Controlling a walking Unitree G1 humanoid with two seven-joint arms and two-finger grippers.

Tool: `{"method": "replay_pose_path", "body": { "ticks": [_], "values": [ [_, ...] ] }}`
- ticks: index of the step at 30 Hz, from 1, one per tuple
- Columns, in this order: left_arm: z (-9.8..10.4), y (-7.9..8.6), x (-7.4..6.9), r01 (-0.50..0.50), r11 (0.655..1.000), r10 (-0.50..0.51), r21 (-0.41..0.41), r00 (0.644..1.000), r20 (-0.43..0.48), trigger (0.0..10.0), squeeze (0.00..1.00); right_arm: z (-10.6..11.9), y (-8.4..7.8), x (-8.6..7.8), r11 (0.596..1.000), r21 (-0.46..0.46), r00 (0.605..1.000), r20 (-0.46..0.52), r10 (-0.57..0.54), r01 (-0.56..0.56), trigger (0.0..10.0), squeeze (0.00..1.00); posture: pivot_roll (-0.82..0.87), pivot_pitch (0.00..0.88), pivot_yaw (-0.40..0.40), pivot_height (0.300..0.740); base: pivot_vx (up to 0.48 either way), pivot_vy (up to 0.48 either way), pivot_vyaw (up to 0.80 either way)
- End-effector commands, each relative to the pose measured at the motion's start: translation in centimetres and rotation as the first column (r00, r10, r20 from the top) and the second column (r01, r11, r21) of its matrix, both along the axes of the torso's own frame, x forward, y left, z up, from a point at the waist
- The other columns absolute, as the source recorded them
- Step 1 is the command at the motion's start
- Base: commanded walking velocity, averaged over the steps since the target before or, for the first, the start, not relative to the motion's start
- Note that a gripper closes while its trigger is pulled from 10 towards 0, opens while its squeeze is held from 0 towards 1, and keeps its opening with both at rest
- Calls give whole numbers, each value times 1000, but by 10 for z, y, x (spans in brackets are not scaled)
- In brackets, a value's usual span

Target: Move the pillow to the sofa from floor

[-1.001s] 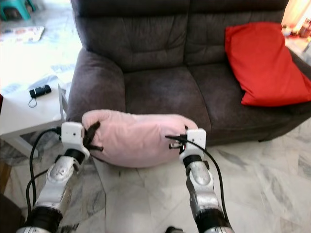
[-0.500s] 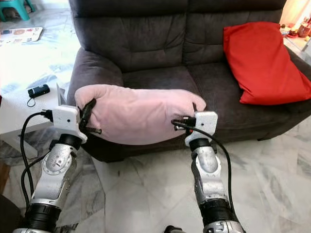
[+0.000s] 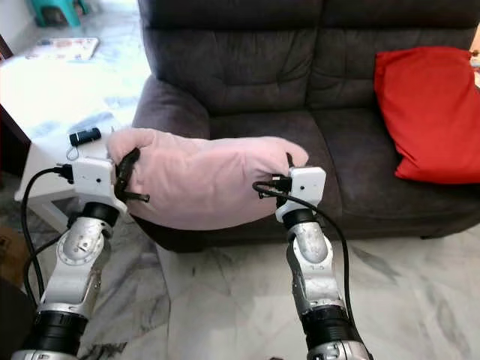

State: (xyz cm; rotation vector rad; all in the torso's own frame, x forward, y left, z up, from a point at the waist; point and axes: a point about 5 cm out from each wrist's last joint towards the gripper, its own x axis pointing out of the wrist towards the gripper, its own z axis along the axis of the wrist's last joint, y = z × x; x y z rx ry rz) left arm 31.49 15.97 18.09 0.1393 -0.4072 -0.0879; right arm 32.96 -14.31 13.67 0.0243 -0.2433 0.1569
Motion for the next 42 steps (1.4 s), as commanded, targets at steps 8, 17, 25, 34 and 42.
{"method": "replay_pose_path", "body": {
  "ticks": [8, 17, 25, 34, 42],
  "values": [
    [12, -8, 0, 36, 999, -36, 12, 998, 46, 10000, 0, 27, 10, -2, 998, -13, 990, 123, 63, -61, 10000, 0, 91, 116, 2, 740, 333, 0, 458],
    [12, -9, 2, 47, 999, -47, 11, 998, 42, 10000, 0, 27, 9, 0, 998, 20, 992, 115, 53, -56, 10000, 0, 92, 116, 1, 740, 334, 0, 71],
    [18, -13, 2, 77, 997, -77, 10, 996, 52, 10000, 0, 28, -1, 2, 999, 48, 995, 102, -17, 12, 10000, 0, 93, 116, 3, 740, 336, 0, 0],
    [35, -13, 5, 95, 995, -96, 18, 991, 95, 10000, 0, 40, -2, 3, 997, 77, 987, 153, -43, 31, 10000, 0, 95, 114, 6, 740, 397, 0, 0],
    [48, -12, 5, 95, 995, -97, 24, 986, 134, 10000, 0, 41, 2, 2, 997, 73, 987, 161, -27, 16, 10000, 0, 96, 116, 7, 740, 421, 0, 0]
  ]
}}
